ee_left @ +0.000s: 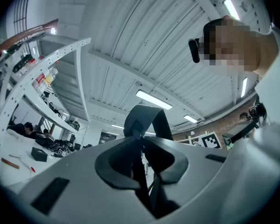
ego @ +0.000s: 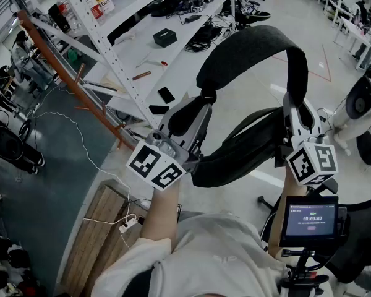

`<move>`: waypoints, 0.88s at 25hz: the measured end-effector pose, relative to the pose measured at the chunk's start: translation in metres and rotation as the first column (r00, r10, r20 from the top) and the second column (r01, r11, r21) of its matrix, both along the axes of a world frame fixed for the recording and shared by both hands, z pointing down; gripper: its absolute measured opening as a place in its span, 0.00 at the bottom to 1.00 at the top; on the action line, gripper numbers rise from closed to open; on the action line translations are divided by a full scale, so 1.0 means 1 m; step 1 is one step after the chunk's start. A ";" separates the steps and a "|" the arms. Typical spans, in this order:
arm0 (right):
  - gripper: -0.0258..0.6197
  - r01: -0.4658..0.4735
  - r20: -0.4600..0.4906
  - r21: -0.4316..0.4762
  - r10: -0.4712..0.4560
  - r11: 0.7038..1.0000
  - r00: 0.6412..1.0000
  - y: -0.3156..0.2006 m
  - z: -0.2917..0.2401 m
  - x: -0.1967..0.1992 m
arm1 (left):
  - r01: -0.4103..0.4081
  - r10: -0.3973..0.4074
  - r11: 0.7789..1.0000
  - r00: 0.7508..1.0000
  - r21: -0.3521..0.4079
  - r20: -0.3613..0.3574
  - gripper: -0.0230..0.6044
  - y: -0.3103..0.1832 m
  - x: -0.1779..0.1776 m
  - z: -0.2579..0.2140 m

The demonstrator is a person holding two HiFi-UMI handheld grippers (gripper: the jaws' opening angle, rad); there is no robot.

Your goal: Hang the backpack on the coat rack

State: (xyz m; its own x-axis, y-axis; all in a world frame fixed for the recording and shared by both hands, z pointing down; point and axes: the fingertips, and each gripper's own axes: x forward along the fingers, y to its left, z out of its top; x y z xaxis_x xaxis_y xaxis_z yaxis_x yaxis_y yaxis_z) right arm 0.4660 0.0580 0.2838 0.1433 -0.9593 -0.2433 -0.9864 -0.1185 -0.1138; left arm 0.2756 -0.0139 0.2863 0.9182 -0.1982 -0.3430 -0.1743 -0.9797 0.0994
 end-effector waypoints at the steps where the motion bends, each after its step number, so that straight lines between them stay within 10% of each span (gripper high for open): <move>1: 0.13 0.007 0.001 0.000 -0.007 1.000 1.000 -0.009 -0.002 -0.010 | 0.007 -0.007 1.000 1.000 0.001 -0.001 0.14 -0.007 -0.011 -0.001; 15: 0.13 0.241 0.002 -0.001 -0.241 0.971 0.971 -0.187 -0.024 -0.210 | 0.231 -0.231 0.973 0.972 0.015 -0.038 0.14 -0.139 -0.216 -0.021; 22: 0.13 0.375 0.020 0.028 -0.375 0.927 0.927 -0.282 -0.020 -0.319 | 0.378 -0.377 0.924 0.926 0.047 -0.033 0.14 -0.197 -0.335 -0.025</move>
